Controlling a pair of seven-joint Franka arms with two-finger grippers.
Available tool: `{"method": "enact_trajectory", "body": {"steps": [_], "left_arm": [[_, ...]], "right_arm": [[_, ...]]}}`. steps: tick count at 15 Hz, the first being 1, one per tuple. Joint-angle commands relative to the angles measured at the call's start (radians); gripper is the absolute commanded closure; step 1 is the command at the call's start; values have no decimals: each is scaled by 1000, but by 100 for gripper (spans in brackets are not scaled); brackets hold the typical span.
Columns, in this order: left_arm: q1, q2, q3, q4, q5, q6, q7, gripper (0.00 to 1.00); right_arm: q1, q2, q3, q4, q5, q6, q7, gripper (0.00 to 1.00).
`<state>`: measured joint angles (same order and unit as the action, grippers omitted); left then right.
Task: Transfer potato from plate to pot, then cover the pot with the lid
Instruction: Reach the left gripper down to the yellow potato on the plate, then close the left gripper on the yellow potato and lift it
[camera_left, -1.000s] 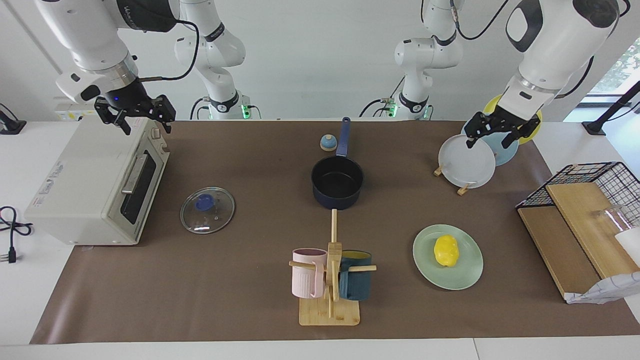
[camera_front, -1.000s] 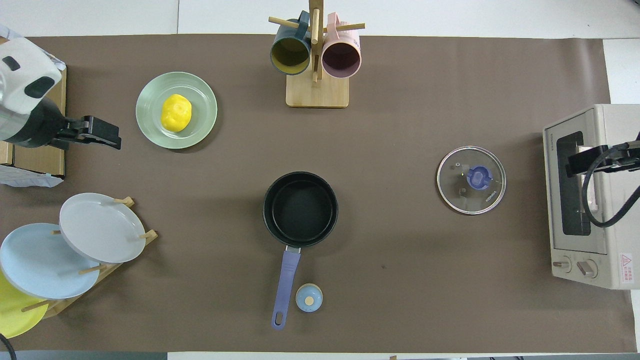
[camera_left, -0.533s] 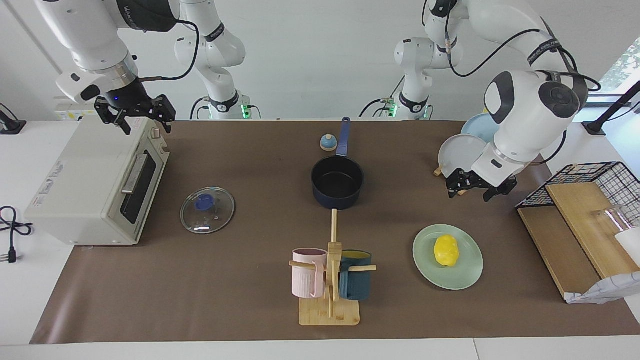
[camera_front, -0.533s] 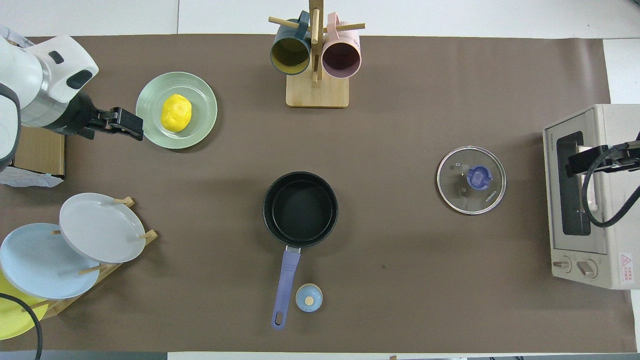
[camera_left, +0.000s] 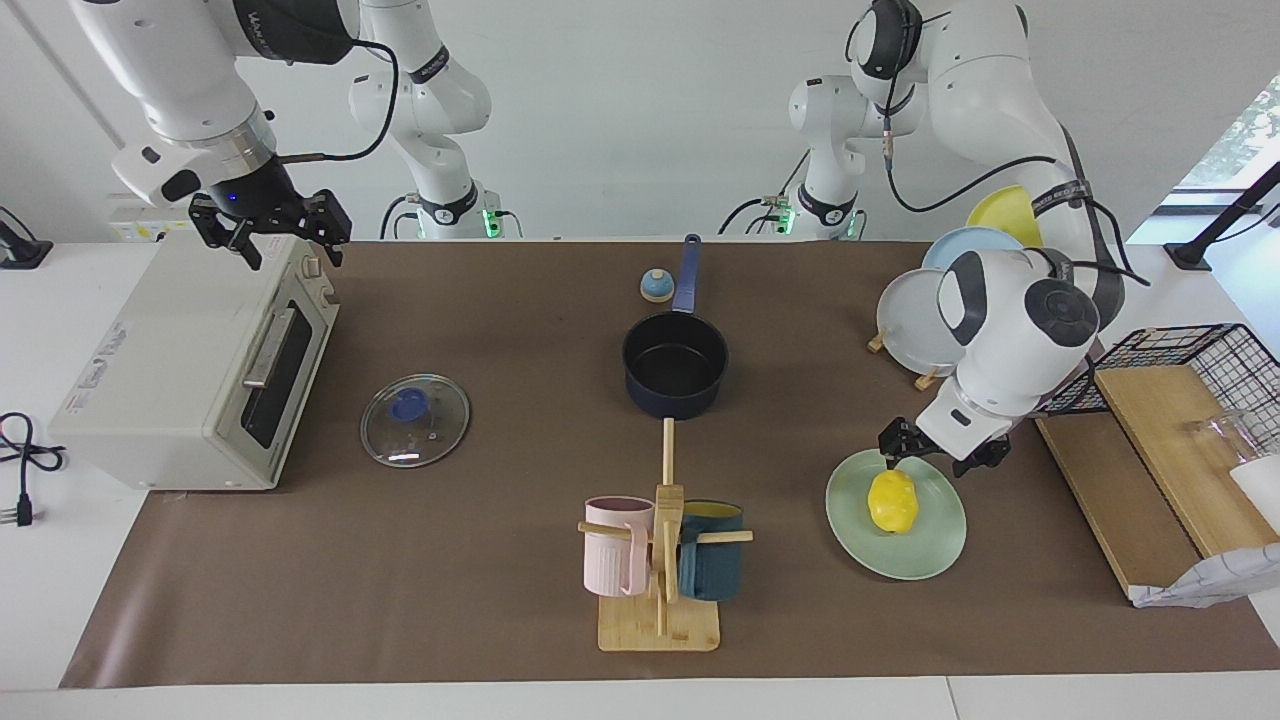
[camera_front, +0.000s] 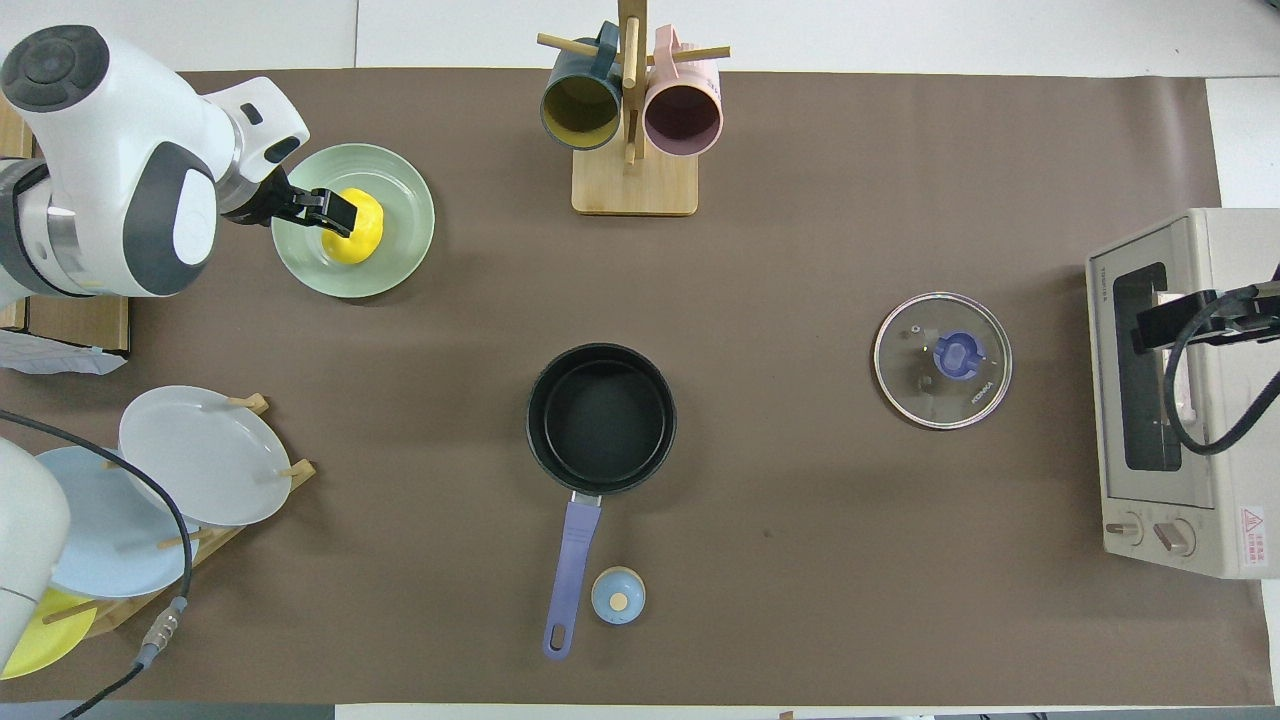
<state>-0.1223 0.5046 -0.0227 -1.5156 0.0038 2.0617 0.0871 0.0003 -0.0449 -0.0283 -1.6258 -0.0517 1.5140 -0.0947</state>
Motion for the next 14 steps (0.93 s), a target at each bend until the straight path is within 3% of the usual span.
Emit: {"method": "enact_trajectory", "body": {"steps": [1, 14], "left_arm": [[-10, 69, 7, 61, 33, 35, 11, 0], [-31, 77, 7, -40, 30, 196, 11, 0]], "right_arm": [[-17, -12, 8, -8, 20, -12, -2, 0], [-17, -12, 8, -8, 20, -12, -2, 0]]}}
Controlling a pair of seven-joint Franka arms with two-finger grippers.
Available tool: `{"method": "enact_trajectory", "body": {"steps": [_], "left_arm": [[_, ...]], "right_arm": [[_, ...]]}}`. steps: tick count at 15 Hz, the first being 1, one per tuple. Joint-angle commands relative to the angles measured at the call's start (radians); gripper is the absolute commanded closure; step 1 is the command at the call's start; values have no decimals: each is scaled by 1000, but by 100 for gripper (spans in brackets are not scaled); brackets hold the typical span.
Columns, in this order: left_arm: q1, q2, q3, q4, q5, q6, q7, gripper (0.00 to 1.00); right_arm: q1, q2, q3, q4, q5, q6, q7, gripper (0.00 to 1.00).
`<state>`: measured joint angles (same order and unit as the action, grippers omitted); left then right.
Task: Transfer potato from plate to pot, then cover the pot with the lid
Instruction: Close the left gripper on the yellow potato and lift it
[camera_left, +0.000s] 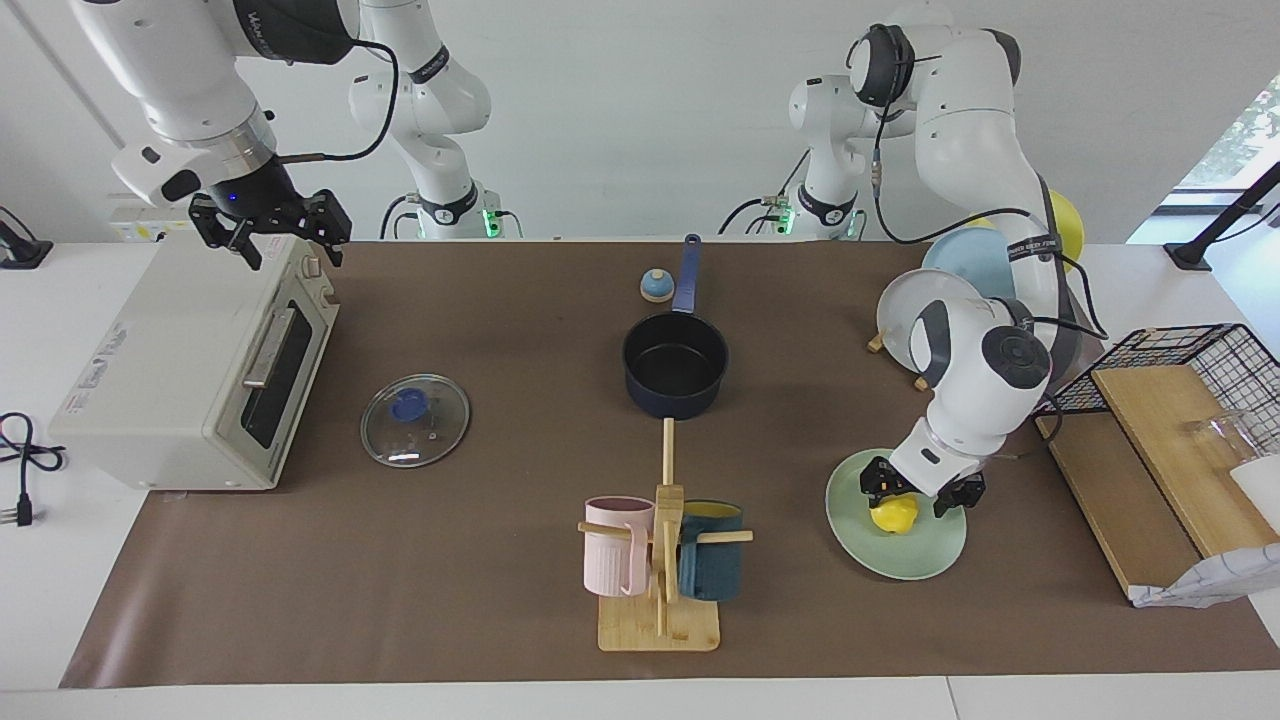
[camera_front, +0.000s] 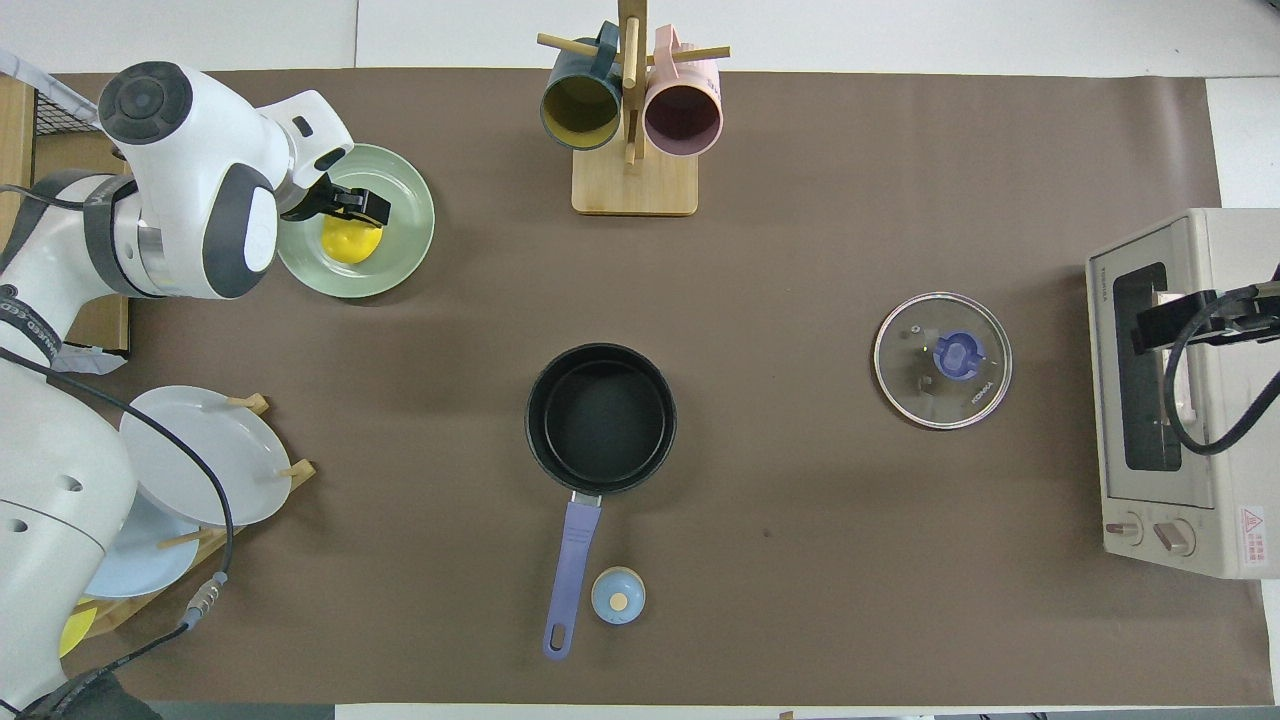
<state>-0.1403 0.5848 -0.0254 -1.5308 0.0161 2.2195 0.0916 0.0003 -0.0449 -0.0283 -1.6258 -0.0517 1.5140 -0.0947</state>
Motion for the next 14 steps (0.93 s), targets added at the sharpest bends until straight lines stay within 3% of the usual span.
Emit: {"method": "enact_trajectory", "body": {"steps": [1, 3, 4, 5, 6, 7, 11, 14], "left_arm": [[-13, -3, 10, -28, 18, 42, 7, 0], [-13, -5, 10, -26, 16, 36, 5, 0], [-13, -5, 10, -26, 18, 37, 5, 10], [-13, -5, 12, -28, 18, 36, 4, 36], [-15, -7, 12, -31, 16, 40, 2, 81], [-13, -7, 10, -26, 16, 42, 2, 100], [-12, -20, 10, 20, 5, -45, -25, 100], [-18, -121, 12, 41, -67, -162, -137, 100]], "right_arm": [[-17, -12, 8, -8, 20, -12, -2, 0], [-17, -12, 8, -8, 20, -12, -2, 0], [-17, -12, 8, -8, 20, -12, -2, 0], [-17, -13, 8, -8, 20, -12, -2, 0], [-17, -12, 8, -8, 20, -12, -2, 0], [-17, -13, 8, -8, 20, -12, -2, 0], [-17, -12, 8, -8, 20, -12, -2, 0], [-17, -12, 8, -8, 20, -12, -2, 0]]}}
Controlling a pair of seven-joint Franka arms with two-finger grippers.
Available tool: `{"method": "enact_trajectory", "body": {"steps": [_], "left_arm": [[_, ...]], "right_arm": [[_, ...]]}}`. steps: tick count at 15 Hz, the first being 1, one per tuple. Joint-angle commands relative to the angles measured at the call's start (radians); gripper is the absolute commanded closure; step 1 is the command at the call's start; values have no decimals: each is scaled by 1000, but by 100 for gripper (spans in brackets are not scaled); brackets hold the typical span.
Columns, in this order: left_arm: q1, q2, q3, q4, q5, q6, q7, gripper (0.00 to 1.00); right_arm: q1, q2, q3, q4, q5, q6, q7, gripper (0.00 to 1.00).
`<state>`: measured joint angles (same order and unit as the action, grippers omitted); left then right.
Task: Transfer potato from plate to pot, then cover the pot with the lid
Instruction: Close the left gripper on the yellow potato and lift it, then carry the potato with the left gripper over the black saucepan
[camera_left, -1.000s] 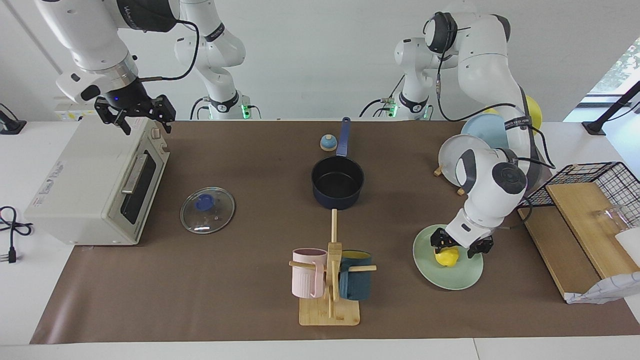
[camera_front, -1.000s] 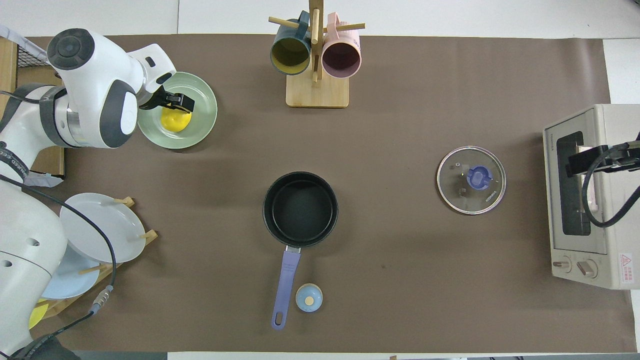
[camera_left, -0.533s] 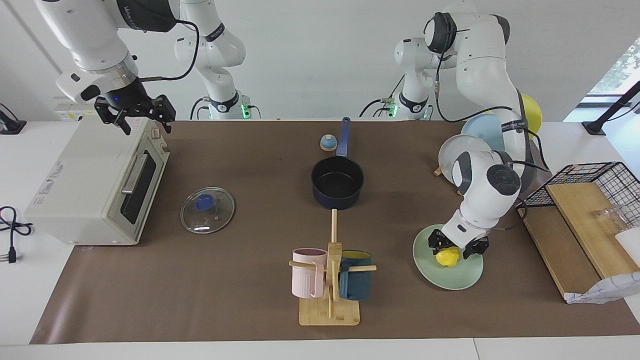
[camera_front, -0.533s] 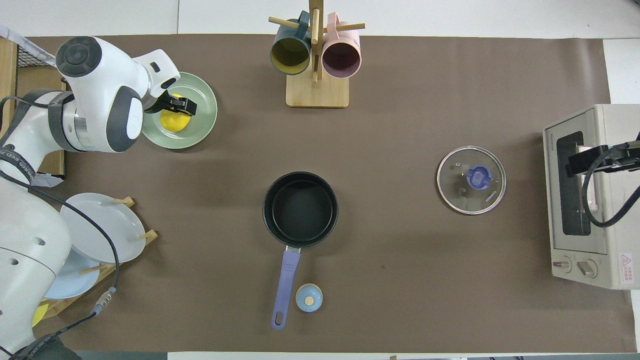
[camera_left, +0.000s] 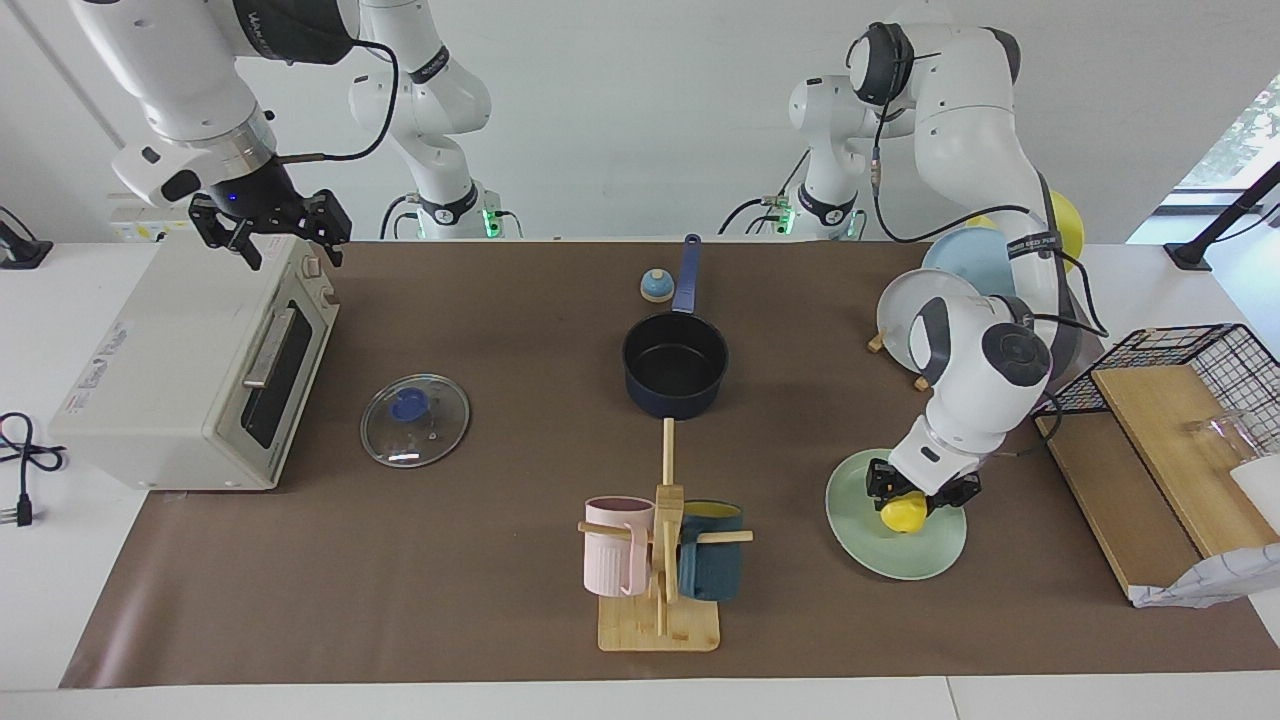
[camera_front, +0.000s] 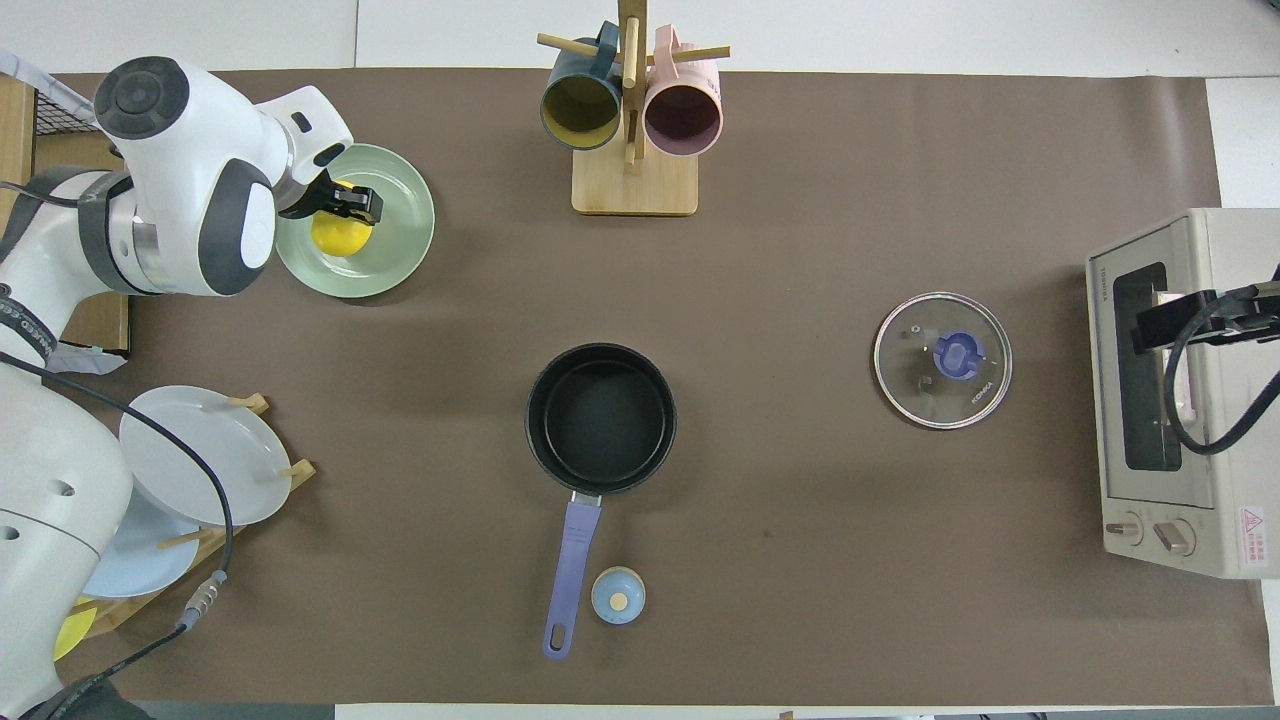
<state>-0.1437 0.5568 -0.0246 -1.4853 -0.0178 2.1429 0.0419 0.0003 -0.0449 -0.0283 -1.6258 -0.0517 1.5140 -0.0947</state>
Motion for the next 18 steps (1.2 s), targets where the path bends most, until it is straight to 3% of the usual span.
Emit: {"method": "enact_trajectory", "body": {"steps": [1, 8, 12, 15, 18], "left_arm": [[-31, -128, 8, -18, -33, -109, -158, 100], [-236, -357, 6, -99, -40, -366, -528, 100], [-371, -422, 8, -234, -40, -276, -674, 100], [-465, -497, 6, -435, -40, -56, -752, 100], [-525, -466, 8, -494, -40, 46, -806, 100]], "right_arm": [[-17, -13, 8, -8, 20, -12, -2, 0], [-17, -12, 8, -8, 20, -12, -2, 0], [-17, -13, 8, -8, 20, -12, -2, 0], [-17, -12, 8, -8, 20, -12, -2, 0], [-17, -13, 8, -8, 20, -12, -2, 0]]}}
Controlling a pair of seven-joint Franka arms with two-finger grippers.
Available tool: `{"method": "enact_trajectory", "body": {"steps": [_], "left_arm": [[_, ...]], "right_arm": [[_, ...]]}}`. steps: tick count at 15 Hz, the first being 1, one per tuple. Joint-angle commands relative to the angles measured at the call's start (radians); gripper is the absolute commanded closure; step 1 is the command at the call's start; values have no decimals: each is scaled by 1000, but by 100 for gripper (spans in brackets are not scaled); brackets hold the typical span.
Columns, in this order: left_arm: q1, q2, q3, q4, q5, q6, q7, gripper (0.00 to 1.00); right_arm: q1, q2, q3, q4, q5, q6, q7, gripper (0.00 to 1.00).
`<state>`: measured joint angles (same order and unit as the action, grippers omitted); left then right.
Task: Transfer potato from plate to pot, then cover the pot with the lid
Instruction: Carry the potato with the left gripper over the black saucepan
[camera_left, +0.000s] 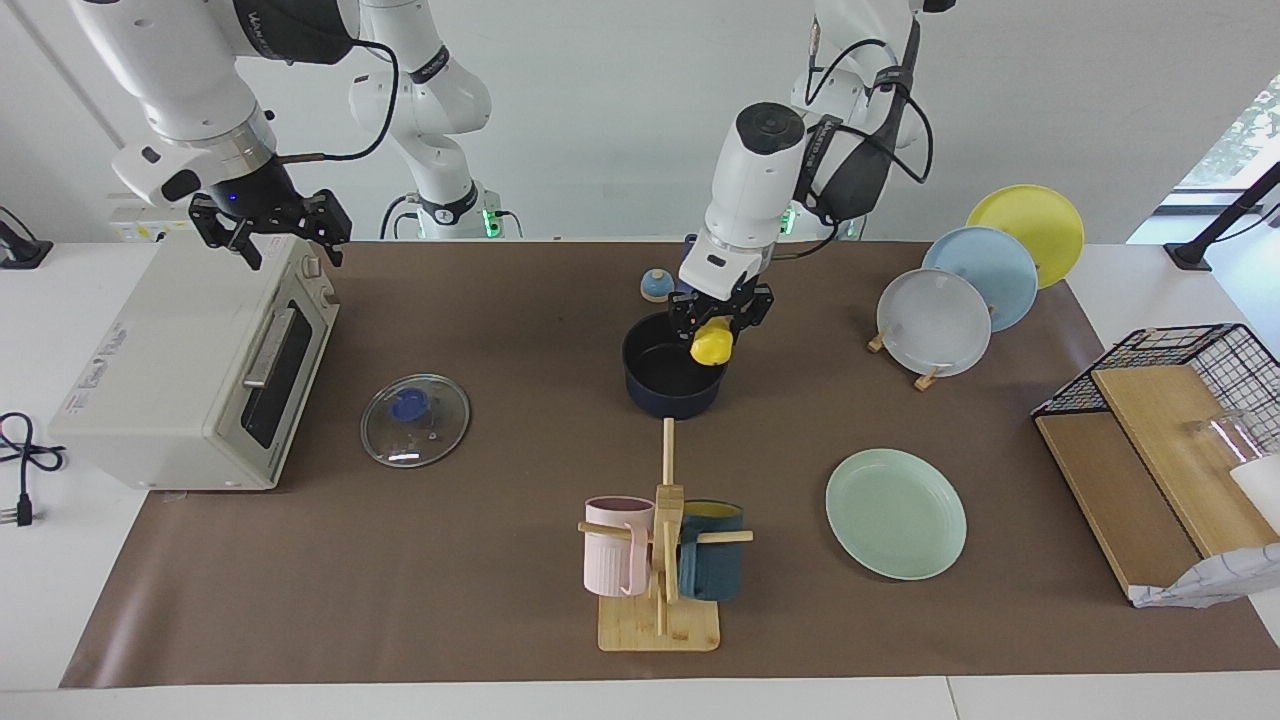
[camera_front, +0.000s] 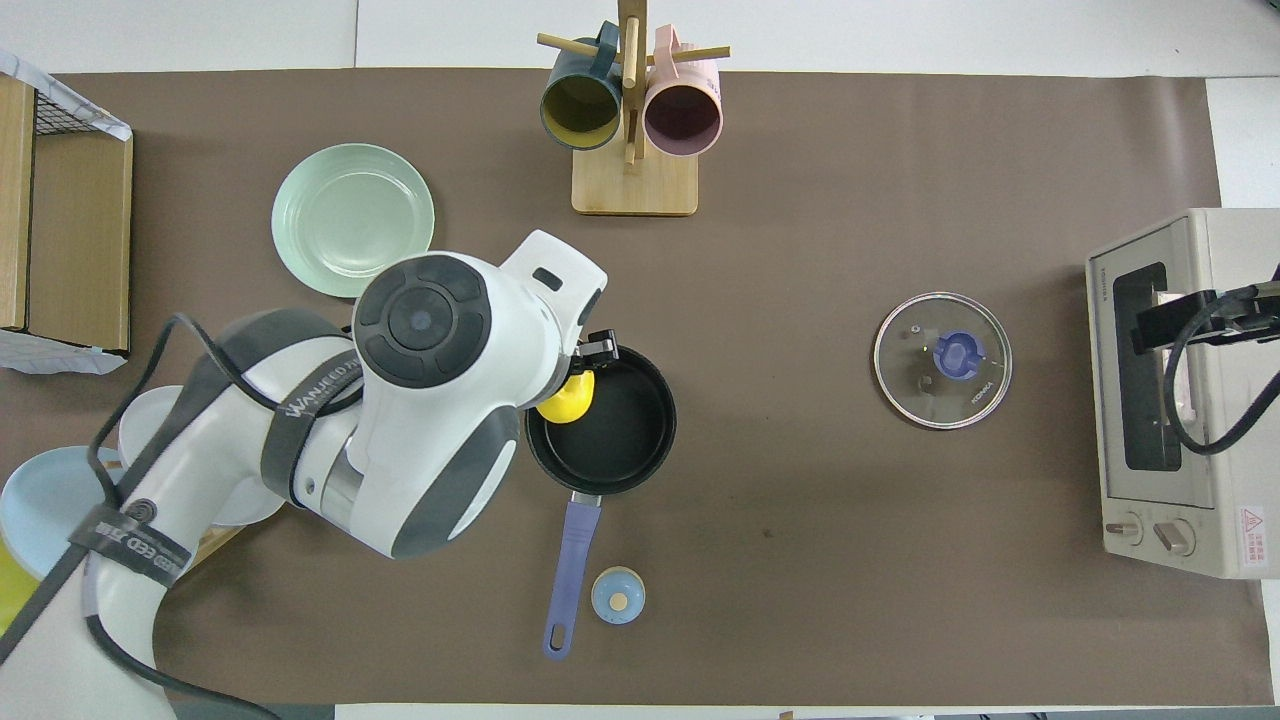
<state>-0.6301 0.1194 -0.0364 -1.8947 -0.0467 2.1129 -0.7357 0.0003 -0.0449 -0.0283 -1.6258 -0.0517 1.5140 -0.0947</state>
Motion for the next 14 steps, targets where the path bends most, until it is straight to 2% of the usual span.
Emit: {"method": "enact_trajectory", "body": {"steps": [1, 4, 7, 14], "left_arm": [[-42, -15, 20, -95, -12, 90, -33, 100], [-62, -24, 20, -153, -12, 153, -34, 100], [-88, 12, 21, -162, -10, 194, -56, 100], [-91, 34, 21, -201, -10, 255, -59, 100]], "right_arm": [[-17, -12, 8, -8, 20, -12, -2, 0], [-17, -13, 8, -8, 20, -12, -2, 0], [-17, -13, 8, -8, 20, -12, -2, 0], [-17, -12, 8, -8, 20, -12, -2, 0]]}}
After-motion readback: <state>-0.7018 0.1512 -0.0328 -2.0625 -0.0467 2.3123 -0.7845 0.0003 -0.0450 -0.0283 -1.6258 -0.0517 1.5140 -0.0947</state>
